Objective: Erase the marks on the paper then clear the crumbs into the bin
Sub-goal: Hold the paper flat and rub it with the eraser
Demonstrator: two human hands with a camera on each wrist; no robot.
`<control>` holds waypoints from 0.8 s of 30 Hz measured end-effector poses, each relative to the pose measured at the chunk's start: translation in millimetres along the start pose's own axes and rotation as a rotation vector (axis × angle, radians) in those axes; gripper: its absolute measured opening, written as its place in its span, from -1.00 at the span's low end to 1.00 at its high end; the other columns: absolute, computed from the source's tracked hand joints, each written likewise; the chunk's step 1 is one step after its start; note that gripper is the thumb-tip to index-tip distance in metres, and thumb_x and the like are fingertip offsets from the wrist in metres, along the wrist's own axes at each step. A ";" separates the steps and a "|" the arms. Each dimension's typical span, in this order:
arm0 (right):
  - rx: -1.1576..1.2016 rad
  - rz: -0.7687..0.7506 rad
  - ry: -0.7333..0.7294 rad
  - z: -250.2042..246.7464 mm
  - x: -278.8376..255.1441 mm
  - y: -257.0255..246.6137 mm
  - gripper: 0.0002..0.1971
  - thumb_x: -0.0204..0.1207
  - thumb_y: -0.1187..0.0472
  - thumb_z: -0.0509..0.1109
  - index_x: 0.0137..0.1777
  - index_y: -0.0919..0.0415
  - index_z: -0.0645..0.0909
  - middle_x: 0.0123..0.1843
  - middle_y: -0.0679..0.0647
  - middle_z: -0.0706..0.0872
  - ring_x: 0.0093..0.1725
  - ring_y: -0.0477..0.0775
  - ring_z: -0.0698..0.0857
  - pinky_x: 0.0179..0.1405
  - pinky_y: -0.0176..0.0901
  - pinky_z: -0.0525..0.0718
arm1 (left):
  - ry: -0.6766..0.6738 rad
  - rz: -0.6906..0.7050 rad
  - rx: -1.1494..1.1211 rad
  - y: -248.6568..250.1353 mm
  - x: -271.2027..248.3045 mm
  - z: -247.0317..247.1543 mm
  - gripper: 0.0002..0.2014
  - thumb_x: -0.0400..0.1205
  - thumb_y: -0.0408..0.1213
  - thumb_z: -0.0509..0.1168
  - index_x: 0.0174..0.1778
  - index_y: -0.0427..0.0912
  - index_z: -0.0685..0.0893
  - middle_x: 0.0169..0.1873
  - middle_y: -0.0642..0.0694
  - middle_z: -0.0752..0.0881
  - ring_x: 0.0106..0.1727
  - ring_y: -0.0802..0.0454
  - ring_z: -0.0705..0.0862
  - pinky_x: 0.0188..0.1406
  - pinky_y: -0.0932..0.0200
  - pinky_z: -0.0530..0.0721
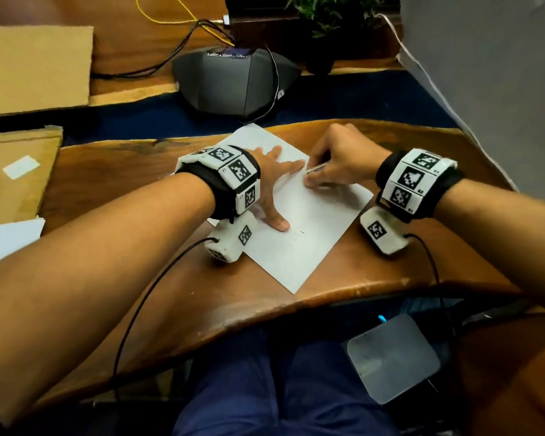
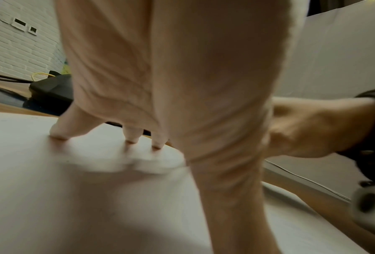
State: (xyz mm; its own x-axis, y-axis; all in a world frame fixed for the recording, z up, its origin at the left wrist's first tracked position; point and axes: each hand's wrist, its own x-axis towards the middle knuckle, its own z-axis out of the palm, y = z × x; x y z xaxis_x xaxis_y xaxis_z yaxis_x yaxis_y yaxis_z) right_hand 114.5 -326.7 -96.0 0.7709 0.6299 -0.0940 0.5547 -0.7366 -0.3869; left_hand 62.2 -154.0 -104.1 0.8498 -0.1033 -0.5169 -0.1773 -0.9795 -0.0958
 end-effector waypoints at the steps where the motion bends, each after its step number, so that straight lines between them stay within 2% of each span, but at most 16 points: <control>1: -0.004 0.030 0.026 -5.0 3.5 5.1 -0.90 0.36 0.13 0.66 -0.26 0.14 0.85 -0.29 0.00 0.84 -0.23 -0.09 0.75 -0.26 -0.24 0.72 | -0.005 0.000 -0.008 -0.9 -0.9 0.3 0.41 0.01 0.53 0.50 0.63 0.41 -0.30 0.72 -0.05 -0.27 0.72 -0.26 -0.04 0.57 -0.38 0.15; 3: -0.043 0.066 0.066 -10.6 6.5 11.2 -0.91 0.35 0.17 0.65 -0.30 0.15 0.84 -0.31 0.02 0.82 -0.16 -0.04 0.75 -0.19 -0.07 0.79 | -0.004 -0.003 -0.009 -1.0 0.1 1.5 0.43 0.00 0.53 0.50 0.64 0.40 -0.30 0.72 -0.04 -0.26 0.72 -0.27 -0.04 0.56 -0.40 0.15; 4: -0.057 0.070 0.082 -10.4 5.6 11.0 -0.92 0.35 0.18 0.65 -0.30 0.15 0.84 -0.31 0.02 0.81 -0.14 0.00 0.75 -0.21 -0.05 0.79 | 0.007 0.000 -0.005 -0.1 1.0 2.4 0.43 0.00 0.53 0.50 0.64 0.39 -0.30 0.72 -0.04 -0.25 0.71 -0.28 -0.03 0.56 -0.40 0.16; 7: -0.076 -0.038 0.058 -2.3 2.2 -3.1 -0.88 0.39 0.12 0.66 -0.11 0.12 0.87 -0.22 0.00 0.84 -0.17 0.01 0.77 -0.22 -0.08 0.77 | 0.032 0.006 0.000 -0.9 -1.0 2.9 0.41 0.04 0.51 0.51 0.66 0.34 -0.27 0.73 -0.05 -0.19 0.71 -0.29 0.01 0.55 -0.39 0.20; 10: -0.117 -0.131 0.089 -0.7 6.1 -9.3 -0.80 0.42 0.13 0.66 0.02 0.12 0.87 -0.09 0.02 0.86 -0.08 0.03 0.77 -0.06 -0.01 0.78 | 0.034 0.002 -0.004 0.2 -3.4 0.8 0.39 0.11 0.46 0.53 0.71 0.20 -0.21 0.73 -0.04 -0.15 0.71 -0.26 0.01 0.55 -0.36 0.23; 15: -0.138 -0.025 0.024 -8.2 10.7 8.1 -0.79 0.43 0.09 0.65 0.04 0.11 0.87 -0.04 0.00 0.85 0.06 0.08 0.70 0.09 0.03 0.72 | 0.020 -0.010 -0.045 -2.1 -6.6 3.0 0.44 0.13 0.43 0.54 0.72 0.13 -0.29 0.73 0.02 -0.25 0.74 -0.15 -0.13 0.60 -0.32 0.12; 17: -0.158 -0.029 -0.011 -11.2 2.6 11.8 -0.78 0.44 0.09 0.65 0.06 0.11 0.86 0.03 -0.01 0.85 0.06 0.04 0.73 0.08 0.00 0.74 | 0.011 0.019 -0.052 -1.0 -9.6 2.1 0.41 0.15 0.39 0.56 0.71 0.16 -0.28 0.72 0.05 -0.27 0.74 -0.12 -0.17 0.61 -0.33 0.10; 21: -0.161 -0.052 -0.108 -16.4 -25.6 12.5 -0.80 0.44 0.05 0.64 0.03 0.05 0.86 0.00 -0.09 0.85 -0.10 -0.09 0.73 -0.17 -0.29 0.66 | 0.005 0.129 -0.048 1.0 -17.1 2.5 0.35 0.20 0.25 0.63 0.70 0.25 -0.22 0.72 0.06 -0.29 0.73 -0.07 -0.24 0.64 -0.33 0.01; 24: -0.128 -0.067 -0.143 -12.7 -48.9 7.6 -0.79 0.43 0.04 0.64 0.02 0.06 0.87 -0.02 -0.11 0.84 -0.14 -0.14 0.72 -0.15 -0.27 0.71 | 0.011 0.160 -0.008 -0.6 -25.7 -0.6 0.28 0.20 0.16 0.67 0.70 0.33 -0.08 0.71 0.02 -0.30 0.72 -0.10 -0.27 0.63 -0.43 -0.04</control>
State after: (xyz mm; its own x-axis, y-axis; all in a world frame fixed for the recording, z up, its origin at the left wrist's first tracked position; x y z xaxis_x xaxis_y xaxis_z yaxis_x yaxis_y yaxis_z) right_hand 85.0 -366.2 -82.6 0.6840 0.7002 -0.2048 0.6455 -0.7116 -0.2773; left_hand 40.8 -150.8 -90.2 0.8163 -0.2597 -0.5160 -0.3068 -0.9518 -0.0064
